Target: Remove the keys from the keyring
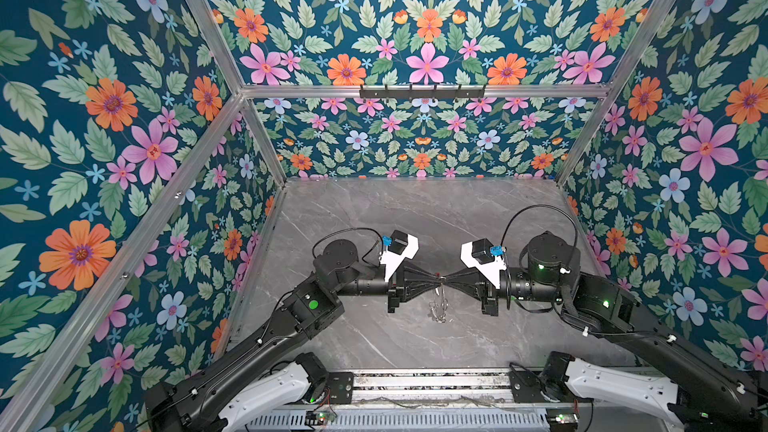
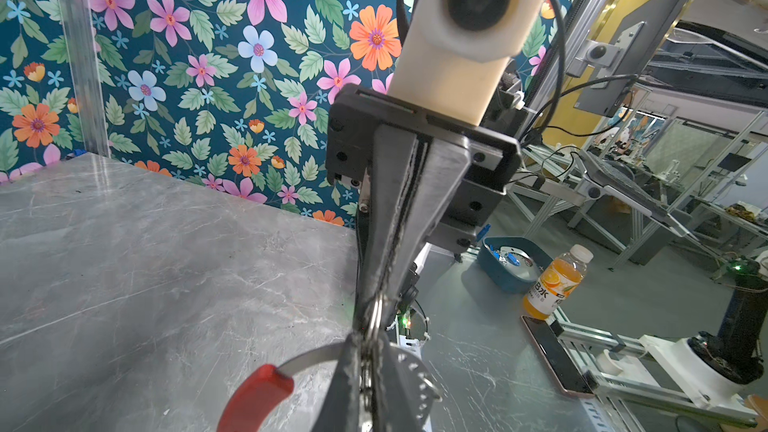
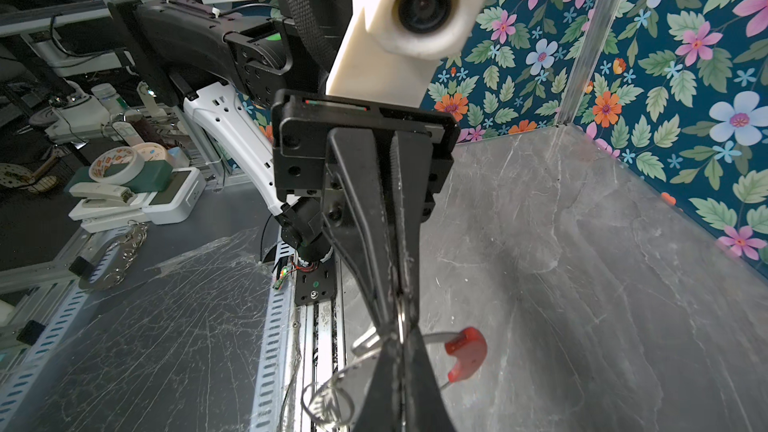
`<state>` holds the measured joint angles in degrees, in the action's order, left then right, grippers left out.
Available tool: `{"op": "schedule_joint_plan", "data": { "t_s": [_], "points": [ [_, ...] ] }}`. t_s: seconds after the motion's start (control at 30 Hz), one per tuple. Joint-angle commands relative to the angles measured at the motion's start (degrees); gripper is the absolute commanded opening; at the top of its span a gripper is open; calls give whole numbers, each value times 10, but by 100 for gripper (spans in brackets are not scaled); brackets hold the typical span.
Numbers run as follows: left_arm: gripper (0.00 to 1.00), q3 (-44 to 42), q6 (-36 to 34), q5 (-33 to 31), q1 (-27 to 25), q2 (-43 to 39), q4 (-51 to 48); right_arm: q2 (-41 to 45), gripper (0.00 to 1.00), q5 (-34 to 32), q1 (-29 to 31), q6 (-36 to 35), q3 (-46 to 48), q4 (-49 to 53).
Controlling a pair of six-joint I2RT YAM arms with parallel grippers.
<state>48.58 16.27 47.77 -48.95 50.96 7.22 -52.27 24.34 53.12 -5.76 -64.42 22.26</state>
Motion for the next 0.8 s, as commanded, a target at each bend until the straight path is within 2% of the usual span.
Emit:
{"op": "schedule_joint_plan", "data": {
  "t_s": [0.0,0.07,0.17,0.3,0.37,0.5,0.67,0.77],
  "points": [
    [0,4,-2,-6,1,-5,12,1,0,-5,-3,10,3,-26],
    [0,9,-8,-12,1,-5,3,2,0,0,-8,19,8,-30],
    [0,21,-25,-30,0,-3,-30,8,0,48,-44,52,22,-46],
    [0,53,-48,-56,1,8,-92,24,34,113,-107,109,52,-79],
    [0,74,-54,-65,1,17,-126,28,42,137,-130,128,59,-82],
    [0,121,-74,-95,0,42,-211,38,48,153,-153,138,73,-79],
    [0,156,-87,-124,0,72,-283,21,51,213,-190,146,85,-83],
    [0,175,-96,-142,-2,91,-316,13,51,225,-203,149,97,-105]
  ]
}}
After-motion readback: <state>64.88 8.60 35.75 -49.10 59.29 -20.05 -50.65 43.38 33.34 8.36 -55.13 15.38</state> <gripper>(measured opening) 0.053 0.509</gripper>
